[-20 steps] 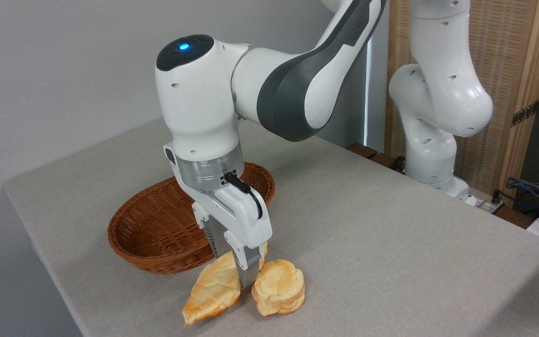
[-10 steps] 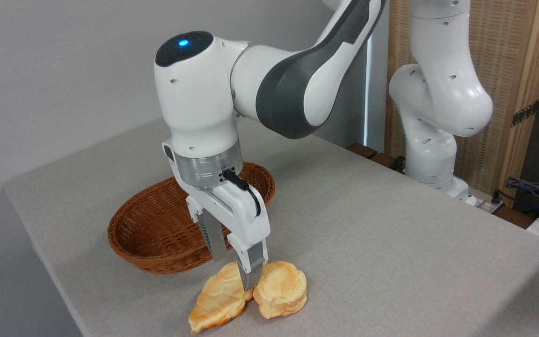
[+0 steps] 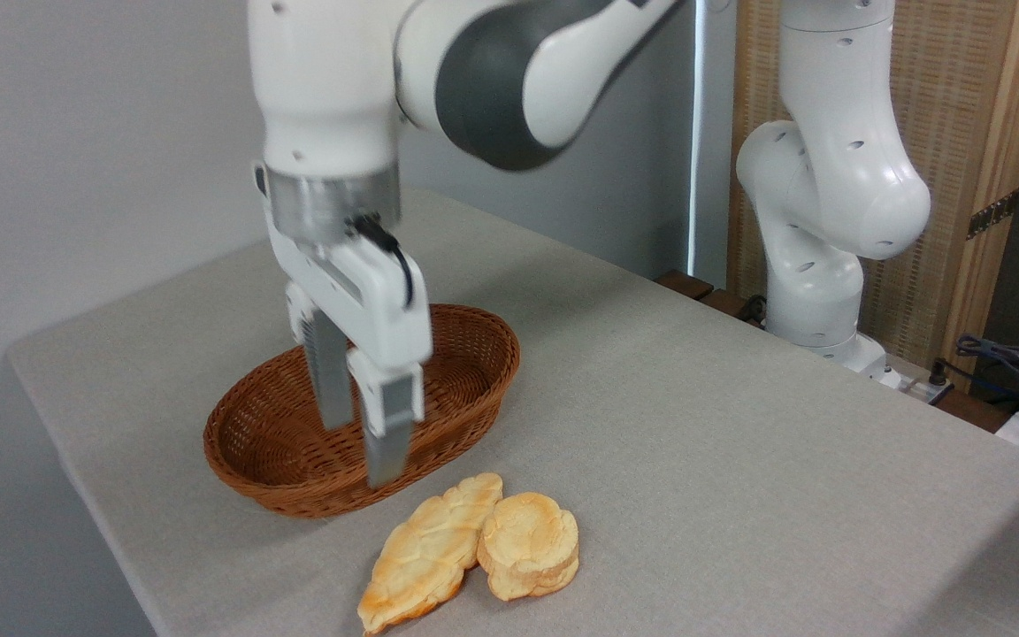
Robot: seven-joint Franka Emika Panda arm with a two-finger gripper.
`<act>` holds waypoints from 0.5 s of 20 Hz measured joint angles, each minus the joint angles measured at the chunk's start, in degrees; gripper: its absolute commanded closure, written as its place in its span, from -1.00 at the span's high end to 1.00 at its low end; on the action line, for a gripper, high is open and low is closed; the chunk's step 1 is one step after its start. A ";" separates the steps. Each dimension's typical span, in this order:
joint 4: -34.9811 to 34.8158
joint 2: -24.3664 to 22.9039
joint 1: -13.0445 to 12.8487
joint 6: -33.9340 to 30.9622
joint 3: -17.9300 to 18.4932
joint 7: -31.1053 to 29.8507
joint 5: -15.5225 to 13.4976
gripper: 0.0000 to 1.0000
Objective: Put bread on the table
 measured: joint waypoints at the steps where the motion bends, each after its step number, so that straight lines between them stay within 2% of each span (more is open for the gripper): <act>1: 0.64 -0.19 -0.08 0.00 -0.47 0.00 0.00 1.00; 6: 2.15 -1.05 -0.14 0.00 -1.81 -1.46 -0.07 1.00; 10: 4.23 -1.32 -0.15 -0.08 -2.89 -7.35 -0.08 1.00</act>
